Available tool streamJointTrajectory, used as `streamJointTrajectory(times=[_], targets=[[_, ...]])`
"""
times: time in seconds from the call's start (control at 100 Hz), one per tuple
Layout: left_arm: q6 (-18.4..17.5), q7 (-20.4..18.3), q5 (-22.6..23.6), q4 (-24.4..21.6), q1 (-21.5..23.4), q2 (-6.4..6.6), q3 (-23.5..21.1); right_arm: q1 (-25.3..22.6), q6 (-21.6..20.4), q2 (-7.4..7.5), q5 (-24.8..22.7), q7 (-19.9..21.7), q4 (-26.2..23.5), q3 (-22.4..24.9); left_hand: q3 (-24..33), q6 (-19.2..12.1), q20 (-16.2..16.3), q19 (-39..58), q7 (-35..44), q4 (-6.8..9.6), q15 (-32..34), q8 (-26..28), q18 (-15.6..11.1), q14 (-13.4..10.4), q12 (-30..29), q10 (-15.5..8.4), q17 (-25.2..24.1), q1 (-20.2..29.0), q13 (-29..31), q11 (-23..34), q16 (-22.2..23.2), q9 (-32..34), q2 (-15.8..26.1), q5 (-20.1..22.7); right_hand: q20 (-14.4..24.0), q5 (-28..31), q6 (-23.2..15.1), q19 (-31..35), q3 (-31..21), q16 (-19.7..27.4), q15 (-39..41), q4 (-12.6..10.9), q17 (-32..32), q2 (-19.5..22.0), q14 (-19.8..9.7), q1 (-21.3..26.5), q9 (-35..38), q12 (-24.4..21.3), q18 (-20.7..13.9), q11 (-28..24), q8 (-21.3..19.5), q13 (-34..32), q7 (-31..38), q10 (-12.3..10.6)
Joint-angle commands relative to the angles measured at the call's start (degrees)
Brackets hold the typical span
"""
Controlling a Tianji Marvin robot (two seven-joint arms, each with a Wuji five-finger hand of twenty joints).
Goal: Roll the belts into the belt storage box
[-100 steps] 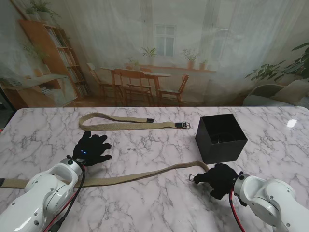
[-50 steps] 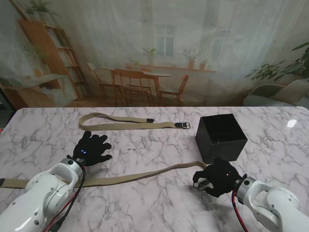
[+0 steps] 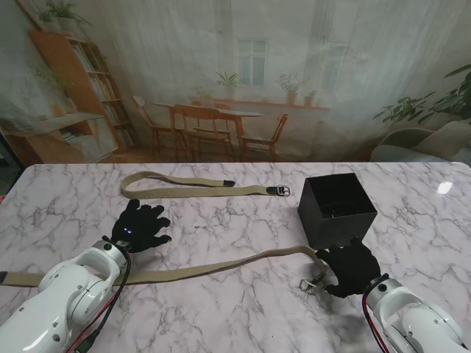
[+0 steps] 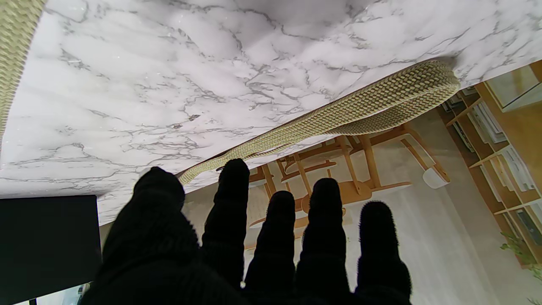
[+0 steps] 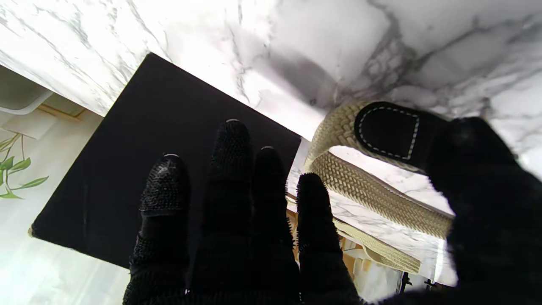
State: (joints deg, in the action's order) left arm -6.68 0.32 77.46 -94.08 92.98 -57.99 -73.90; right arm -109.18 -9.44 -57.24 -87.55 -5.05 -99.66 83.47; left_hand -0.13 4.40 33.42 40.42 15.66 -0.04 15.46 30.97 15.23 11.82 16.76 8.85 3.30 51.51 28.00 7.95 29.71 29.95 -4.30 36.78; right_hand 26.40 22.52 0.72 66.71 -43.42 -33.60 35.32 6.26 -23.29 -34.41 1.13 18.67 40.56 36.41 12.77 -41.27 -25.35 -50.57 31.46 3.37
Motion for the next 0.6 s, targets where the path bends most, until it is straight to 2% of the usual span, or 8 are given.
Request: streamJointTrajectory(times=[0.0, 0.08, 0.21, 0.34, 0.39, 0.44, 0.5, 0.59], targets=[[0.0, -0.7, -0.2, 0.1, -0.1, -0.10, 0.2, 0.4, 0.7, -0.19, 1.7, 0.2, 1.4, -1.0, -1.3, 1.1, -0.5, -1.4, 0.1, -0.87, -0.9, 0.5, 2.8, 1.0, 0.6, 1.1, -1.1, -0.5, -1.1, -1.0, 0.5, -1.4, 2.1, 0.7, 0.0, -2.6, -1.8, -0.8, 1.9, 0.9, 2.0, 0.2, 1.5, 1.0, 1.0, -0.1, -4.9, -3.3, 2.9, 3.3, -3.0, 2.9, 0.7, 3.1], [0.0, -0.7, -0.2, 0.1, -0.1, -0.09, 0.2, 1.4, 1.1, -0.27, 3.1, -0.2, 2.5, -2.2, -1.3, 1.1, -0.5, -1.4, 0.1, -0.86, -0.9, 0.5, 2.8, 1.0, 0.6, 1.0, -1.1, -0.4, -1.2, -1.0, 0.5, -1.4, 2.1, 0.7, 0.3, -2.6, -5.9, -1.5, 3.1, 1.8, 1.5, 0.0, 2.7, 1.7, 1.3, 0.1, -9.9, -8.4, 4.3, 7.5, -6.6, 5.0, 3.0, 5.4], [0.0, -0.6, -0.2, 0.2, -0.1, -0.10, 0.2, 2.7, 0.6, -0.32, 5.1, -2.0, 4.1, -3.6, -1.3, 1.1, -0.5, -1.4, 0.1, -0.86, -0.9, 0.5, 2.7, 1.0, 0.6, 1.1, -1.0, -0.4, -1.2, -1.0, 0.5, -1.4, 2.1, 0.7, 0.5, -0.8, -18.6, -3.6, -0.3, 5.0, -3.3, 0.3, 5.1, 0.7, 2.9, 0.8, -15.7, -14.1, 7.6, 11.7, -13.4, 8.7, 9.5, 6.8], [0.0, -0.6, -0.2, 0.2, -0.1, -0.09, 0.2, 3.7, 0.3, -0.41, 6.7, -2.5, 5.2, -4.8, -1.3, 1.1, -0.5, -1.5, 0.1, -0.86, -0.9, 0.5, 2.7, 1.0, 0.6, 1.1, -1.1, -0.4, -1.2, -1.0, 0.5, -1.5, 2.1, 0.7, 0.3, 5.5, -22.0, -4.9, -4.8, 9.2, -10.0, 1.0, 5.7, 0.6, 5.4, 0.6, -14.8, -17.0, 9.2, 13.8, -16.5, 10.0, 14.9, 7.6], [0.0, -0.6, -0.2, 0.2, -0.1, -0.09, 0.3, 4.3, 0.5, -0.54, 8.0, -2.7, 6.0, -5.5, -1.3, 1.0, -0.5, -1.5, 0.1, -0.87, -0.9, 0.5, 2.7, 1.0, 0.6, 1.0, -1.1, -0.5, -1.2, -1.0, 0.5, -1.5, 2.1, 0.7, -0.2, 9.5, -22.7, -5.5, -5.6, 11.8, -13.7, 6.7, 5.7, 0.6, 6.9, 2.3, -13.1, -18.5, 9.6, 14.6, -12.6, 10.6, 19.8, 8.9], [0.0, -0.6, -0.2, 0.3, -0.1, -0.09, 0.3, 4.9, 1.0, -0.71, 9.5, -3.1, 6.8, -6.1, -1.3, 1.0, -0.5, -1.5, 0.1, -0.87, -0.9, 0.5, 2.7, 1.0, 0.6, 1.0, -1.1, -0.5, -1.2, -1.0, 0.5, -1.6, 2.1, 0.7, -0.6, 12.7, -22.9, -5.7, -6.3, 13.7, -16.1, 9.0, 5.4, 1.1, 8.2, 4.0, -10.8, -19.9, 9.8, 15.6, -6.9, 10.5, 26.1, 11.0], [0.0, -0.6, -0.1, 0.3, -0.2, -0.09, 0.3, 5.5, 1.6, -0.98, 11.5, -3.1, 7.5, -6.7, -1.3, 1.1, -0.5, -1.5, 0.1, -0.86, -1.0, 0.5, 2.7, 0.9, 0.6, 1.1, -1.2, -0.5, -1.3, -1.1, 0.5, -1.7, 2.2, 0.7, -1.5, 16.3, -21.6, -6.2, -6.9, 15.2, -17.9, 9.6, 5.0, 2.6, 9.6, 6.3, -9.3, -21.5, 10.4, 16.7, -1.1, 10.4, 31.3, 13.2], [0.0, -0.6, -0.2, 0.3, -0.2, -0.09, 0.3, 6.1, 2.6, -1.40, 14.4, -2.9, 8.2, -7.4, -1.3, 1.1, -0.5, -1.5, 0.1, -0.87, -1.0, 0.5, 2.7, 1.0, 0.5, 1.2, -1.2, -0.5, -1.3, -1.2, 0.5, -1.9, 2.2, 0.7, -2.9, 20.0, -17.0, -7.0, -8.7, 16.5, -19.2, 9.6, 4.3, 4.1, 10.9, 8.4, -6.9, -22.4, 10.7, 18.0, 2.4, 9.2, 36.8, 14.1]])
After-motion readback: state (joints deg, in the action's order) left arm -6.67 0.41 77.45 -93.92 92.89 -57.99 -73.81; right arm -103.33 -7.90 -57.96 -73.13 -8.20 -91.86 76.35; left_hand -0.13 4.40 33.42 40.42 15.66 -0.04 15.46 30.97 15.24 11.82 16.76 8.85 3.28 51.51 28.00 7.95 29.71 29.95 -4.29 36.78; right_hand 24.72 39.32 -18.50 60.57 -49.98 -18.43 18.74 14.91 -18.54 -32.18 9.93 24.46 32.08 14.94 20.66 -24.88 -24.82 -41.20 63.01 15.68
